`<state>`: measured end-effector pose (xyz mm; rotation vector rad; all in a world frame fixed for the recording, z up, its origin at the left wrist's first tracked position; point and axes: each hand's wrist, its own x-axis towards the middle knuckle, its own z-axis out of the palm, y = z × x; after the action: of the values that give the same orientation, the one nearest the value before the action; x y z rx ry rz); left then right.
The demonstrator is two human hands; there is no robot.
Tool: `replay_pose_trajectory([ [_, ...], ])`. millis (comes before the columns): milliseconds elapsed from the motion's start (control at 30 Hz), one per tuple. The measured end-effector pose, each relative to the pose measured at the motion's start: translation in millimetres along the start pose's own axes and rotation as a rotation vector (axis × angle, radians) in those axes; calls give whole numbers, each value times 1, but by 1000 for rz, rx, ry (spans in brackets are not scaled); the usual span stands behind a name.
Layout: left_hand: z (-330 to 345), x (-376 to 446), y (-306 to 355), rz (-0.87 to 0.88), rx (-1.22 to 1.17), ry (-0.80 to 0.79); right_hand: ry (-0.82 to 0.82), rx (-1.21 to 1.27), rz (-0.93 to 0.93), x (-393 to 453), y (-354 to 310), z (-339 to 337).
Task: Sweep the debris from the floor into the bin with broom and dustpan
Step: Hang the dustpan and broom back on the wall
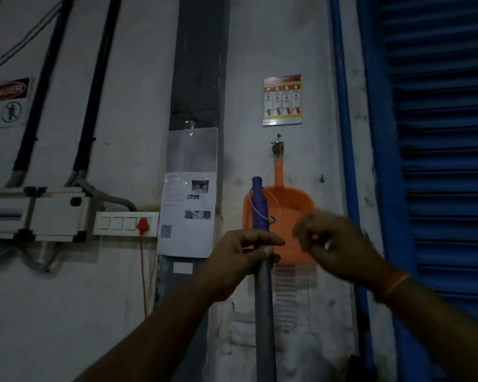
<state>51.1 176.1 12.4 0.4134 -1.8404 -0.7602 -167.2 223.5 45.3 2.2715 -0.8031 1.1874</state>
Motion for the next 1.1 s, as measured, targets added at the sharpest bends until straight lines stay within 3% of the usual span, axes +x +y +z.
replay_pose_trajectory([
  [67,9,16,-10,-5,-24,-32,75,-386,-182,22,30,-16],
  [167,24,42,-23,1,-23,-57,-47,-708,-375,51,74,-26],
  [333,33,84,-48,23,-11,-34,-30,-503,-515,81,130,-19],
  [700,35,165,-80,-10,61,-46,214,90,-58,178,202,-12],
  [833,22,212,-67,62,82,-41,324,100,85,241,231,-16],
  [1100,-27,282,-61,60,-21,-65,382,-33,224,323,268,-6],
])
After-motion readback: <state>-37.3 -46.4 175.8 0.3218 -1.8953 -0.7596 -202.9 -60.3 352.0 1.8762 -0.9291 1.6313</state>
